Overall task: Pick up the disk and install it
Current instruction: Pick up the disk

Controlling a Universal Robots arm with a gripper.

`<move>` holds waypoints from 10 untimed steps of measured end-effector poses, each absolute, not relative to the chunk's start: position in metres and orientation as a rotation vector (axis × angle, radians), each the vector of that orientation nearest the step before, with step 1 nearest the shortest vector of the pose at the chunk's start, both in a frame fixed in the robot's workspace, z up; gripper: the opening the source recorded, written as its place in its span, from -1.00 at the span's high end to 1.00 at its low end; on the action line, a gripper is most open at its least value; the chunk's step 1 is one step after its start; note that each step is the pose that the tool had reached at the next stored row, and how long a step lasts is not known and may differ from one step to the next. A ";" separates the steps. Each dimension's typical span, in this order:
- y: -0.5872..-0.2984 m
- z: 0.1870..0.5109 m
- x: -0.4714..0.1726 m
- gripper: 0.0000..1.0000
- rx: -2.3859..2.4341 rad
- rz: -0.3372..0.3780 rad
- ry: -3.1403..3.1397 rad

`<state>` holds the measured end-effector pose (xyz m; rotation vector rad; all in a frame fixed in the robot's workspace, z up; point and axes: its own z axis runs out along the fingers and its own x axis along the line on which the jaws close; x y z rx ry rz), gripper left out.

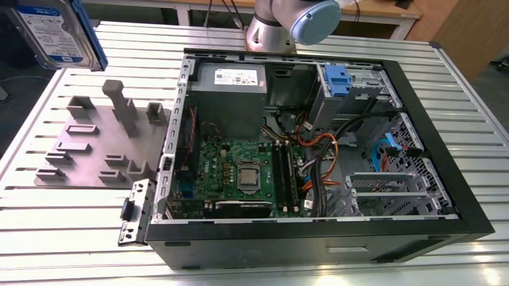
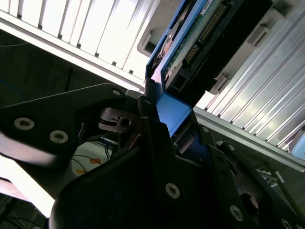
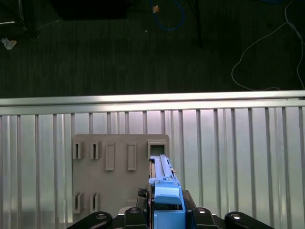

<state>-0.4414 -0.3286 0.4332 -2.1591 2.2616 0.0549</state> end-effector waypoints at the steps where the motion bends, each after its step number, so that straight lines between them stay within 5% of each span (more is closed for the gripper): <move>1: -0.329 0.434 -0.441 0.27 -2.159 0.055 2.262; 10: -0.329 0.438 -0.441 0.27 -2.159 0.055 2.262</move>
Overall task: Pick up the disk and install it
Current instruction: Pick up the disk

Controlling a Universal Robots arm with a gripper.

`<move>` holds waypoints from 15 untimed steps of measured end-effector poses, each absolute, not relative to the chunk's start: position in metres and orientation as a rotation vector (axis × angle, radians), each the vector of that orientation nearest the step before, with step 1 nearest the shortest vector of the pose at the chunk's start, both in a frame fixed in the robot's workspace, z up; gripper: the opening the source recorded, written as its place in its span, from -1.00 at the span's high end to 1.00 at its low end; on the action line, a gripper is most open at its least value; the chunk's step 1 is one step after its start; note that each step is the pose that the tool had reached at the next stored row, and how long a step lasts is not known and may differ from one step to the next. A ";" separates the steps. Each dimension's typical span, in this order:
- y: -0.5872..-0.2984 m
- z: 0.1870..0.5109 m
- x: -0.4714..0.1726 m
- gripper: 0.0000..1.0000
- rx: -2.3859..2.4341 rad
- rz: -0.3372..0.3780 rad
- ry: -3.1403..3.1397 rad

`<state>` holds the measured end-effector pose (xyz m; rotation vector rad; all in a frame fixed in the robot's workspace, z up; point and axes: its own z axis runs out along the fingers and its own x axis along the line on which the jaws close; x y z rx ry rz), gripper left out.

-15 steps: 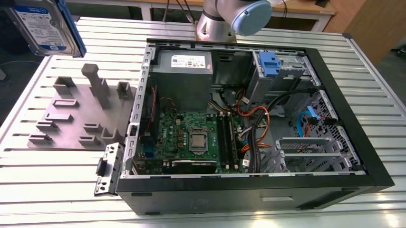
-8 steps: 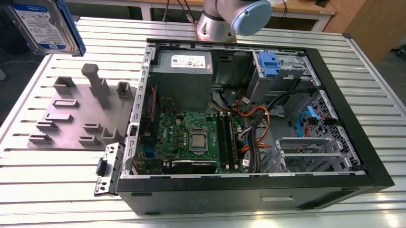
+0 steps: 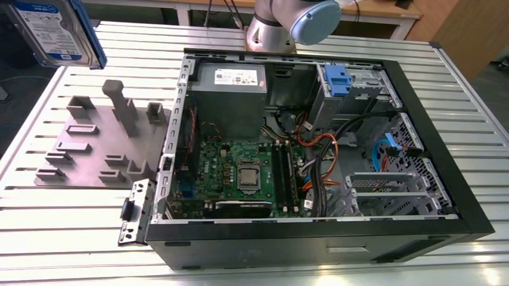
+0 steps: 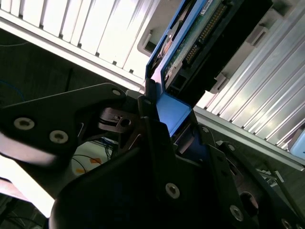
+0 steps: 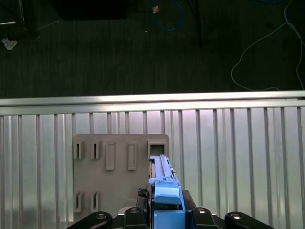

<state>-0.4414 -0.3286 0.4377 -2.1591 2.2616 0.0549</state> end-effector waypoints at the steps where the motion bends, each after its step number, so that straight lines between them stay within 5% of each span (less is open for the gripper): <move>1: -0.329 0.438 -0.441 0.27 -2.159 0.055 2.262; 15: -0.329 0.444 -0.441 0.27 -2.159 0.055 2.262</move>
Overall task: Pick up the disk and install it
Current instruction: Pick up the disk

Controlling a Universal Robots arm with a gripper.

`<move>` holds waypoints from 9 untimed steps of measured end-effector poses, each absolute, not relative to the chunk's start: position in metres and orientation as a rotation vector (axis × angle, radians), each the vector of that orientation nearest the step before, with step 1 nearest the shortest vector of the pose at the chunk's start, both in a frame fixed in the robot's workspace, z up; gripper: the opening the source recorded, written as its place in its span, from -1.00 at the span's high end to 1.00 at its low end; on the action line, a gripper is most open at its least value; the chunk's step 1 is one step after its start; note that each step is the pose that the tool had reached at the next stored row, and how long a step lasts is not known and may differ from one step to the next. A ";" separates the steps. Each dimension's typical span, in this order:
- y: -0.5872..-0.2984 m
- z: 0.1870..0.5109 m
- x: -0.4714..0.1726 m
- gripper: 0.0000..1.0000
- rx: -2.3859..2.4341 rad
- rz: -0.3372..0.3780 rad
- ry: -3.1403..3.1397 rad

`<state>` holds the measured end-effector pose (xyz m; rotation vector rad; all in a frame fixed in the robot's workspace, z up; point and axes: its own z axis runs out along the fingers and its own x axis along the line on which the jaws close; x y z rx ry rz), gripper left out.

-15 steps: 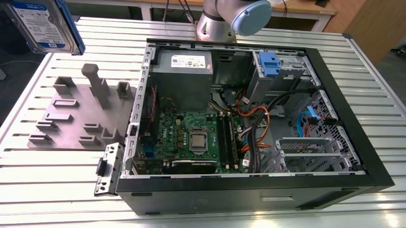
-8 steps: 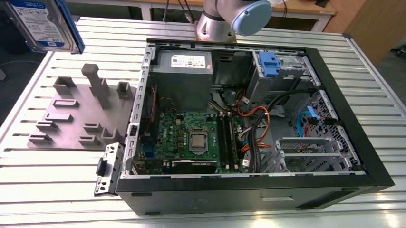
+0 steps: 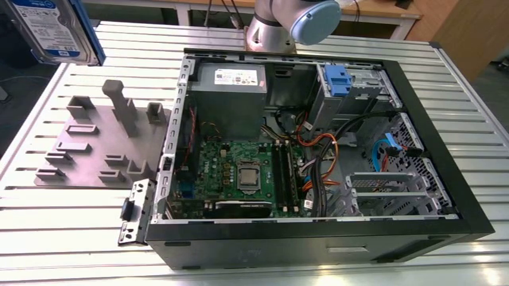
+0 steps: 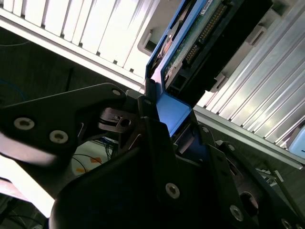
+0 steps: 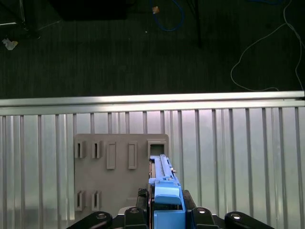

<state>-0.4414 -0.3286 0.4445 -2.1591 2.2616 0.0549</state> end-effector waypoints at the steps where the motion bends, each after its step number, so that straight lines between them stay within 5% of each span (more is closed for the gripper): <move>1: -0.329 0.445 -0.441 0.27 -2.159 0.055 2.262; 9: -0.329 0.449 -0.441 0.27 -2.159 0.055 2.262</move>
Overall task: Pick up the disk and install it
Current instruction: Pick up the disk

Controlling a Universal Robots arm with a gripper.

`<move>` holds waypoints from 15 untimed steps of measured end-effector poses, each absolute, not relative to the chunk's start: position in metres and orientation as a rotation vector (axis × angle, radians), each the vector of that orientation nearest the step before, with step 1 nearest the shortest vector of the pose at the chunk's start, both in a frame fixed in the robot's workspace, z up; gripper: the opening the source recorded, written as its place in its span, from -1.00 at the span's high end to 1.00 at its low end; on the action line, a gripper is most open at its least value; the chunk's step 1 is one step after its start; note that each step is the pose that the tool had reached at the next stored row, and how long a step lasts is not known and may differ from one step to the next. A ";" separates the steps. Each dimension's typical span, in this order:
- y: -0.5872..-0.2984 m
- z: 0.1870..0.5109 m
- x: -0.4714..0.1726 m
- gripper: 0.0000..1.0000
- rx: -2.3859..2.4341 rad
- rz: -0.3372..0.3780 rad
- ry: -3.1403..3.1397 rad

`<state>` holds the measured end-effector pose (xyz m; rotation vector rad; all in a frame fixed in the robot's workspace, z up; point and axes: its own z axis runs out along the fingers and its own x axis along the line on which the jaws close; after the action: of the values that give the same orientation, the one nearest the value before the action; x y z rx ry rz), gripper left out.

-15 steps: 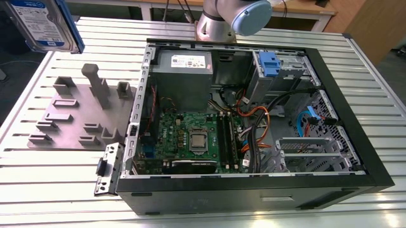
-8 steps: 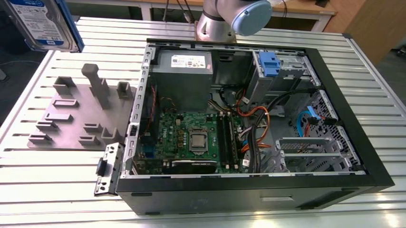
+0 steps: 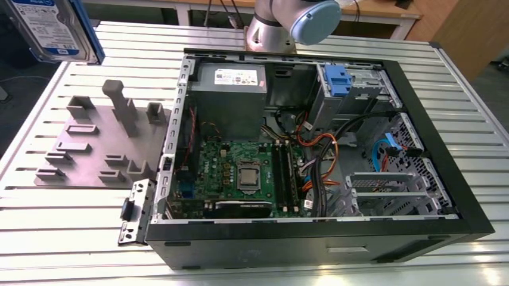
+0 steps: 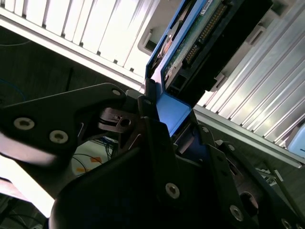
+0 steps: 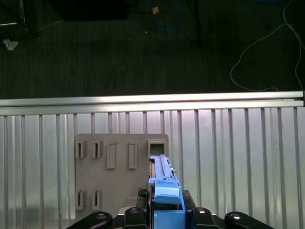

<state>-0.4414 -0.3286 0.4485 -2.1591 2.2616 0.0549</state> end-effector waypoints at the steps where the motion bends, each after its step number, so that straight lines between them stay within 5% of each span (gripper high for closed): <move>1: -0.329 0.449 -0.441 0.27 -2.159 0.055 2.262; 15: -0.328 0.460 -0.441 0.27 -2.161 0.050 2.264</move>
<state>-0.4414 -0.3285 0.4602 -2.1612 2.2638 0.0499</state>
